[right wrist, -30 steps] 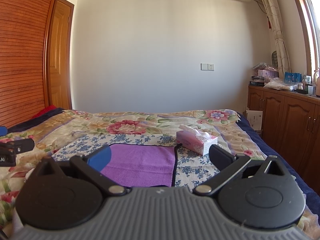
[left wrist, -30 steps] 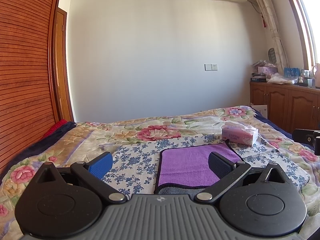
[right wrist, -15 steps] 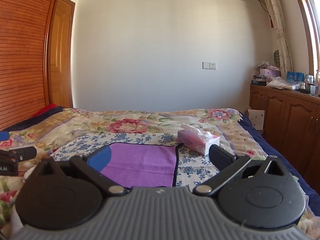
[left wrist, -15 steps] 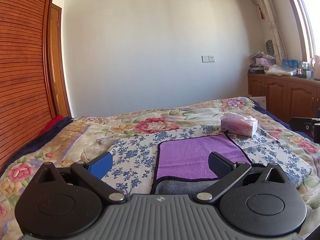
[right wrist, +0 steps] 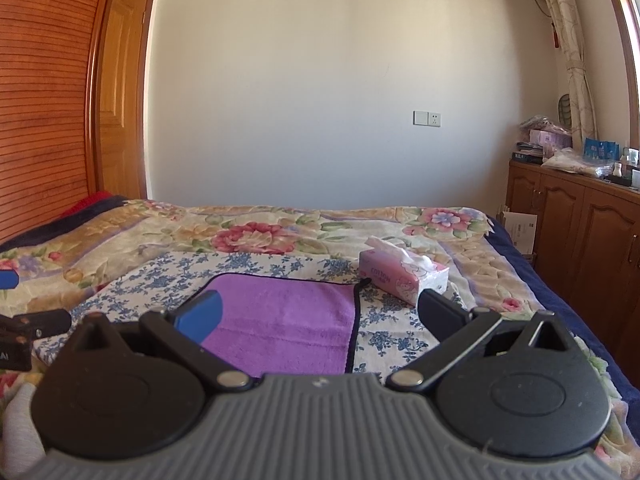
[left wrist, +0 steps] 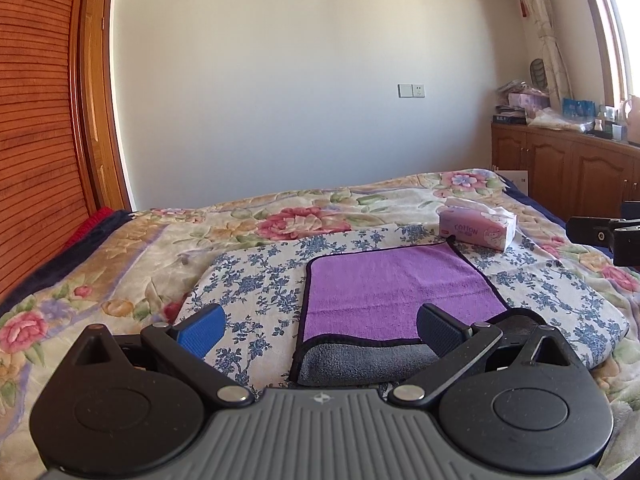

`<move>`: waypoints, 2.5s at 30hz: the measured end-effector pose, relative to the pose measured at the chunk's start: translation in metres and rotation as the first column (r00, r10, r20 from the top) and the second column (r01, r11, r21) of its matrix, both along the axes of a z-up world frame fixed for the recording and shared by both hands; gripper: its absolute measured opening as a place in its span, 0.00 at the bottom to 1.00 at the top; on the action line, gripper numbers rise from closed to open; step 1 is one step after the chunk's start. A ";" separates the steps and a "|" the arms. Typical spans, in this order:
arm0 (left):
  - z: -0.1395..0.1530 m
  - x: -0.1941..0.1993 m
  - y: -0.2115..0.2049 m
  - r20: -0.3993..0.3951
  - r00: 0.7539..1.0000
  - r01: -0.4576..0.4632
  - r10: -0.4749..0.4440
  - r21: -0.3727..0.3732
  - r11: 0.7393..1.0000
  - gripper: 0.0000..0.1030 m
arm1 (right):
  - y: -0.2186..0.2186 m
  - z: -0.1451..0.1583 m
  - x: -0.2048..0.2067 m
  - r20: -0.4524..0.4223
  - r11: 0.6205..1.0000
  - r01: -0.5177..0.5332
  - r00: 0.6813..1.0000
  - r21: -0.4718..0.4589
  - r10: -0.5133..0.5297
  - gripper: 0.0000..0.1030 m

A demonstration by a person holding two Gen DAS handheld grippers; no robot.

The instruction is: Fold towel

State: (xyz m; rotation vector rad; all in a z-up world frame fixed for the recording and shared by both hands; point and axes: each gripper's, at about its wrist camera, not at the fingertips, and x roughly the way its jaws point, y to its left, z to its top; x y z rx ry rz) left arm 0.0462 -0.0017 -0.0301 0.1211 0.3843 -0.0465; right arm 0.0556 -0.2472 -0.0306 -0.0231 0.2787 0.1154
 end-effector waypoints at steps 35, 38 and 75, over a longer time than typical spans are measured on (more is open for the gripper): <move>-0.040 0.080 0.016 -0.135 0.990 0.030 -0.031 -0.010 0.999 1.00 | 0.002 -0.026 0.070 -0.173 0.997 -0.065 0.983 -0.042 0.057 1.00; -0.048 0.087 0.019 -0.162 0.986 0.037 -0.037 -0.002 0.999 1.00 | 0.003 -0.028 0.073 -0.184 0.996 -0.073 0.981 -0.046 0.063 1.00; -0.079 0.129 0.046 -0.364 0.927 0.039 -0.086 -0.135 0.990 0.36 | 0.000 -0.076 0.112 -0.514 0.992 -0.128 0.849 0.019 0.120 0.81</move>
